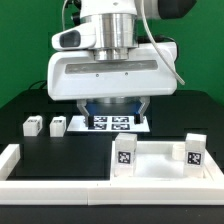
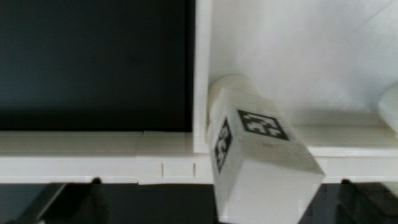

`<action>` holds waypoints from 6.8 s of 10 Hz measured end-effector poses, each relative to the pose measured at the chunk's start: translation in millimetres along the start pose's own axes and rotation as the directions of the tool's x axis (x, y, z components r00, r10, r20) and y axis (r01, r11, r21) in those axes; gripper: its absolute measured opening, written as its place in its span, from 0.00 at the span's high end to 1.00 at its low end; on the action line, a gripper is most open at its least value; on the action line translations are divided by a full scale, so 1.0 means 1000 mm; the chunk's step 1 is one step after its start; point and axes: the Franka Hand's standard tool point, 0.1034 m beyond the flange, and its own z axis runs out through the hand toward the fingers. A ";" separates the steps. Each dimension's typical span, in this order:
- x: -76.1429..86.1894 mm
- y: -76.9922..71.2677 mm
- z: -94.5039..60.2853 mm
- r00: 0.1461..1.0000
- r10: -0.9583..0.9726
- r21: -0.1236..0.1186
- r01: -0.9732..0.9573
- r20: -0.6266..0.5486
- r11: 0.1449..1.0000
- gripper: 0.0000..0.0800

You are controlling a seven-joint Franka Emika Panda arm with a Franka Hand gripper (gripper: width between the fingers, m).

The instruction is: Assemble square table

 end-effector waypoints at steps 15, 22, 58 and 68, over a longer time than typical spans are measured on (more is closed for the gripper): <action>-0.047 -0.006 0.092 0.982 0.075 -0.036 -0.070 0.171 0.997 0.66; -0.047 -0.001 0.092 0.982 0.082 -0.041 -0.076 0.170 0.996 0.93; -0.017 -0.076 0.092 -0.394 -0.908 0.068 0.919 0.140 -0.388 0.93; -0.036 -0.089 0.096 -0.903 -0.425 0.192 0.429 0.065 -0.883 0.93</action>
Offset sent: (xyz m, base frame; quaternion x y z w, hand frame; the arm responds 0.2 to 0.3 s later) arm -0.0228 0.0173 -0.0488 -0.0013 -0.1457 0.0065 0.9893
